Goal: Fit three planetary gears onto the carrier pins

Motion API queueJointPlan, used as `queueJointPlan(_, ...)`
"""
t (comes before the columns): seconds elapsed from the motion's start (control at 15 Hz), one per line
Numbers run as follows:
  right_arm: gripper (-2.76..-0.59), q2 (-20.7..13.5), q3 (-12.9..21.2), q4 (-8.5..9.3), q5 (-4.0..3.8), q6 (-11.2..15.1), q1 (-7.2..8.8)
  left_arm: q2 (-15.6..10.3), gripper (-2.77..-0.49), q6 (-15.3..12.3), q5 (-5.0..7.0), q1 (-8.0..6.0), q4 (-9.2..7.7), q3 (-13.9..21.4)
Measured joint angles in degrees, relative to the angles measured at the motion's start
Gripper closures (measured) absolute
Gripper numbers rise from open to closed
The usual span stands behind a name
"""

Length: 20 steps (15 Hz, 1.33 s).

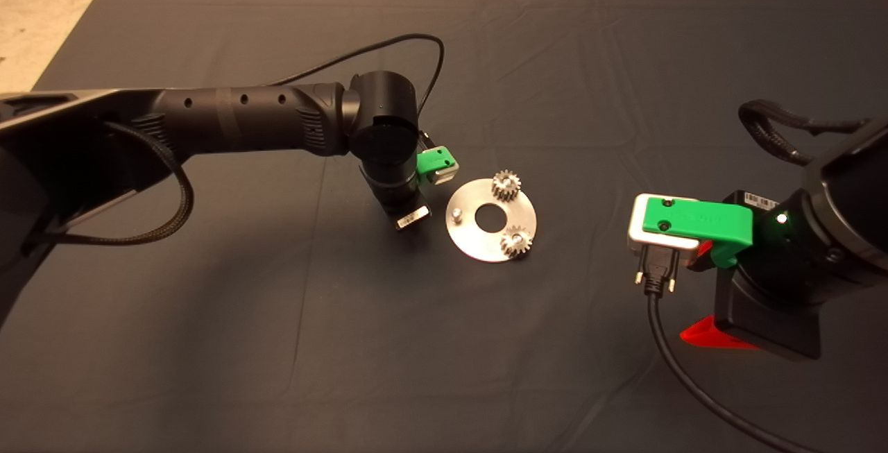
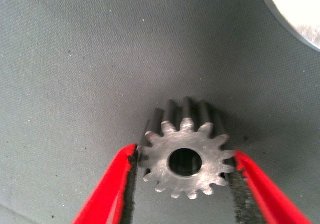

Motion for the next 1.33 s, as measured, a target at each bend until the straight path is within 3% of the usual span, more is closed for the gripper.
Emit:
queueJointPlan(1.13,-1.76,-0.01,0.00,0.02,0.00,0.00,0.00,0.30,-0.91,-0.27,0.12,-0.04,-0.29,-0.41)
queueJointPlan(1.33,-1.76,-0.04,0.00,0.01,0.00,0.00,0.00,0.54,-0.90,-0.43,0.02,-0.43,-1.73,-0.80)
